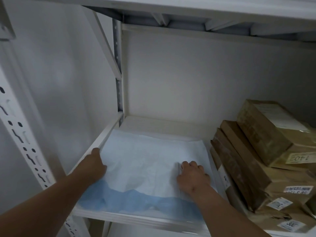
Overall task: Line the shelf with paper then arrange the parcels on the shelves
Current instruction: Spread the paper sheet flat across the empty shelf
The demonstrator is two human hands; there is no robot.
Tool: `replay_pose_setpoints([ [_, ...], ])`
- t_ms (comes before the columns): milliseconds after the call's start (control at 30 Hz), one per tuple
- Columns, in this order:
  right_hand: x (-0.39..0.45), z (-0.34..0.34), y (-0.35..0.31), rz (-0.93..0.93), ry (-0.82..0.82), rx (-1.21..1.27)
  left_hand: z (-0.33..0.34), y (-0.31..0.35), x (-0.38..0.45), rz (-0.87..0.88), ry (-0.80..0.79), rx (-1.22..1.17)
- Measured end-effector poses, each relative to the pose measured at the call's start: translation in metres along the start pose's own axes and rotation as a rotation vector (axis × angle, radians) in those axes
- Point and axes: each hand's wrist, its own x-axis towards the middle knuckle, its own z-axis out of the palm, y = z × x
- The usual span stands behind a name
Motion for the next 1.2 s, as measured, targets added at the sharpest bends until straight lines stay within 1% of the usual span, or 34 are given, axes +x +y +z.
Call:
replay_pose_setpoints([
  [100, 0.0, -0.002, -0.001, 0.005, -0.011, 0.001, 0.002, -0.005, -0.004, 0.217, 0.184, 0.35],
  [133, 0.001, -0.002, -0.002, 0.007, -0.014, 0.004, 0.003, -0.005, -0.005, 0.295, 0.215, 0.407],
  [200, 0.002, -0.002, -0.003, 0.013, -0.011, 0.004, 0.01, -0.003, -0.009, 0.45, 0.227, 0.417],
  [233, 0.002, -0.001, -0.004, 0.016, -0.005, 0.002, 0.013, -0.002, -0.012, 0.495, 0.158, 0.42],
  [267, 0.002, 0.0, -0.005, 0.018, 0.003, -0.004, 0.018, -0.004, -0.013, 0.494, 0.039, 0.445],
  [300, 0.002, 0.002, -0.005, 0.02, 0.007, -0.012, 0.021, -0.008, -0.016, 0.448, -0.128, 0.495],
  [333, 0.002, 0.003, -0.005, 0.019, 0.007, -0.022, 0.022, -0.012, -0.018, 0.402, -0.255, 0.529],
  [367, 0.002, 0.004, -0.004, 0.015, 0.002, -0.031, 0.022, -0.016, -0.02, 0.377, -0.312, 0.53],
  [467, 0.001, 0.006, -0.002, -0.003, -0.005, -0.071, 0.022, -0.018, -0.023, 0.377, -0.349, 0.541],
  [533, 0.001, 0.005, 0.0, -0.01, -0.003, -0.083, 0.023, -0.017, -0.023, 0.372, -0.306, 0.545],
  [600, 0.001, 0.006, 0.002, -0.006, -0.005, -0.094, 0.028, -0.014, -0.021, 0.379, -0.226, 0.546],
  [667, 0.001, 0.009, 0.006, -0.005, -0.011, -0.108, 0.034, -0.009, -0.018, 0.381, -0.185, 0.482],
  [767, 0.003, 0.016, 0.014, -0.015, -0.055, -0.106, 0.042, -0.007, -0.019, 0.358, -0.269, 0.374],
  [933, 0.006, 0.017, 0.026, -0.06, -0.105, -0.087, 0.046, -0.011, -0.021, 0.361, -0.302, 0.413],
  [1200, 0.01, 0.014, 0.041, -0.163, -0.152, -0.084, 0.032, 0.006, -0.023, 0.367, -0.422, 0.435],
])
